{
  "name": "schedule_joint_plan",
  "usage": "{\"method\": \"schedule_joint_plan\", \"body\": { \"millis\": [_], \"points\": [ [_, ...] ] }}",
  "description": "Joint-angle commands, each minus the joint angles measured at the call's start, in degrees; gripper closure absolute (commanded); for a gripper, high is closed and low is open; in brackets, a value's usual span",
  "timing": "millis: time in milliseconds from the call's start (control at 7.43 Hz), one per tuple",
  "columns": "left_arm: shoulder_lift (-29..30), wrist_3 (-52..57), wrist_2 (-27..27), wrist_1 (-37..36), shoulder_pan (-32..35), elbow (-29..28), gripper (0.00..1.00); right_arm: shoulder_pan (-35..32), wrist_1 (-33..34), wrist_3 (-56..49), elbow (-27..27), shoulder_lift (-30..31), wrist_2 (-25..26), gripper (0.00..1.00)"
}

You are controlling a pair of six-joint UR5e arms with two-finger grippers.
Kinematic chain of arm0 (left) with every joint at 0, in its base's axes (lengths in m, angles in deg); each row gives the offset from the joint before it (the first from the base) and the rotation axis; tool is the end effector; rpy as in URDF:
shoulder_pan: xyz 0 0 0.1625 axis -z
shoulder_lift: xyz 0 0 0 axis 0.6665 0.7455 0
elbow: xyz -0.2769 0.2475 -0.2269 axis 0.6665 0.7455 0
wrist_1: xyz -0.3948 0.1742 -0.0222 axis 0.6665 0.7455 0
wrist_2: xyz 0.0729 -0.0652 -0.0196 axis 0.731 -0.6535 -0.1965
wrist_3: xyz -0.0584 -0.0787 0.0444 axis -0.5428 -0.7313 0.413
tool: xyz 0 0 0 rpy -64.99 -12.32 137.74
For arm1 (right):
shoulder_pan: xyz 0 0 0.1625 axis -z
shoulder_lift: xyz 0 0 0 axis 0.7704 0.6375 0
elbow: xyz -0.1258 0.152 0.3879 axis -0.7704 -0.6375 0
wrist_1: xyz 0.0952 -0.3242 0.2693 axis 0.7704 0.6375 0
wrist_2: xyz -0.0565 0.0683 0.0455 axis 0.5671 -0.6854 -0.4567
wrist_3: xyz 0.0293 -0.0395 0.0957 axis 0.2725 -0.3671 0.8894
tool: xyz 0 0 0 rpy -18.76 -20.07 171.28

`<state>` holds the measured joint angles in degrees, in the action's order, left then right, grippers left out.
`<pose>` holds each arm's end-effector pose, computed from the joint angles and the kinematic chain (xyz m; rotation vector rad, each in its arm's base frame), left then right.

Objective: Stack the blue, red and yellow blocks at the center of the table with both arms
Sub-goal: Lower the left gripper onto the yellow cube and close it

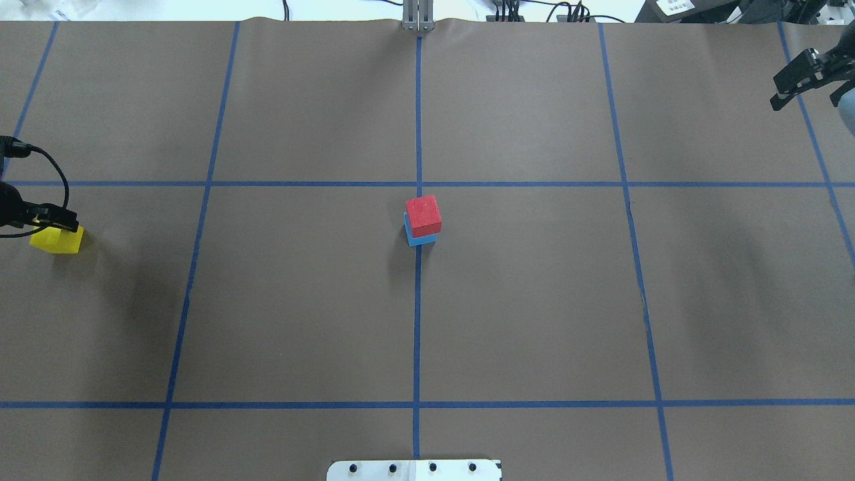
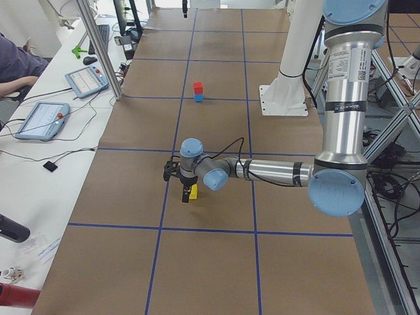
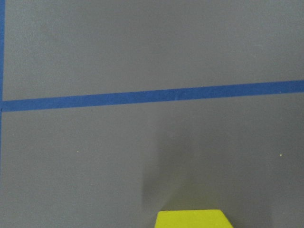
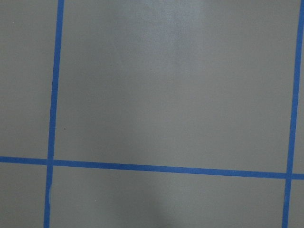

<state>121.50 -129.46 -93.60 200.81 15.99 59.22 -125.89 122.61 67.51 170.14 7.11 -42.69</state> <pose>0.2219 -0.5060 0.6401 0.1650 0.7218 0.0039 -0.0996 -0.6341 0.4607 0.0233 -0.7504 -0.0556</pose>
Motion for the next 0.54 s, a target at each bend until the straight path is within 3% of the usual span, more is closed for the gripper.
{"method": "schedule_joint_plan", "body": {
  "millis": [0,404],
  "points": [
    [0.10,0.12,-0.14,0.00,-0.04,0.09,0.03,0.00,0.00,0.00,0.00,-0.02,0.00,0.00],
    [0.01,0.12,-0.14,0.00,-0.04,0.35,0.09,0.00,0.00,-0.09,-0.26,-0.02,0.00,0.00]
  ]
}}
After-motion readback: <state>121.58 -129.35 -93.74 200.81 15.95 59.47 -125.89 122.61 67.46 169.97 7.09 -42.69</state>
